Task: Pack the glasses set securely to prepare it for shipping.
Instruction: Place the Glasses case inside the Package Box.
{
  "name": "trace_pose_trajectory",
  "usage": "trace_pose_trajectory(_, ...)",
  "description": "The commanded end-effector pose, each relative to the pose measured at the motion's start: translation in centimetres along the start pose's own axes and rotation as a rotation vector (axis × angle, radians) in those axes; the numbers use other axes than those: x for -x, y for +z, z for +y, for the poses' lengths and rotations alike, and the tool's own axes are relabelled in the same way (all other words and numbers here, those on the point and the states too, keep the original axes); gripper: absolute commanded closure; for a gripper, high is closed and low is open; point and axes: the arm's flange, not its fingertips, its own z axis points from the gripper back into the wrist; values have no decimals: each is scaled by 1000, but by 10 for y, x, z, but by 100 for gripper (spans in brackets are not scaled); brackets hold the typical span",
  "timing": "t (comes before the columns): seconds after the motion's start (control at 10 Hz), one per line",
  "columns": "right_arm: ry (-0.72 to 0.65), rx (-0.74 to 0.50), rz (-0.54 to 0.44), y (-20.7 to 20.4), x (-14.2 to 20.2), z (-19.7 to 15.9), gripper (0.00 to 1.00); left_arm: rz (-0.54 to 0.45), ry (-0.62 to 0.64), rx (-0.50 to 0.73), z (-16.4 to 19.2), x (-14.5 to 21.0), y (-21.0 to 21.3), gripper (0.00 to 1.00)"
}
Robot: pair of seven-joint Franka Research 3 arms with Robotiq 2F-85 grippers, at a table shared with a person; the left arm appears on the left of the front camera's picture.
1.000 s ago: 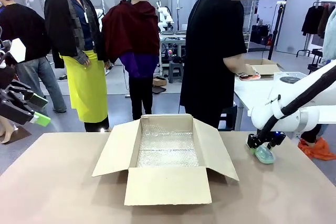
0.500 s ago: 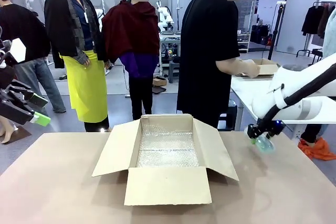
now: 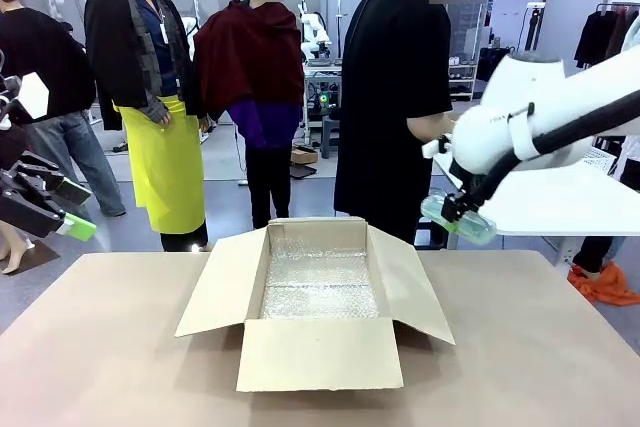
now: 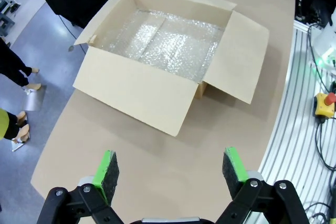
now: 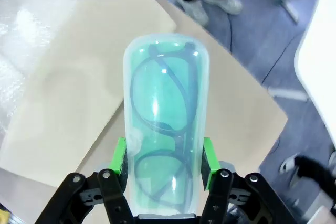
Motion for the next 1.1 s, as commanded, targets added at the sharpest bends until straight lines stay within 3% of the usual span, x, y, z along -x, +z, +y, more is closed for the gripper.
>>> trace_pose_trajectory(0.0, 435, -141, -27, 12, -32, 20, 54, -12, -3, 11, 0, 0, 2, 0)
trace_pose_trajectory(0.1, 638, -238, -92, 11, -60, 41, 54, -12, -3, 11, 0, 0, 2, 0)
trace_pose_trajectory(0.4, 669, -179, -99, -14, -126, 118, 54, -12, -3, 11, 0, 0, 2, 0)
trace_pose_trajectory(0.6, 671, -178, -82, -47, -153, 151, 54, -12, -3, 11, 0, 0, 2, 0)
trace_pose_trajectory(1.0, 684, -167, -52, -124, -163, 185, 54, -12, -3, 11, 0, 0, 2, 0)
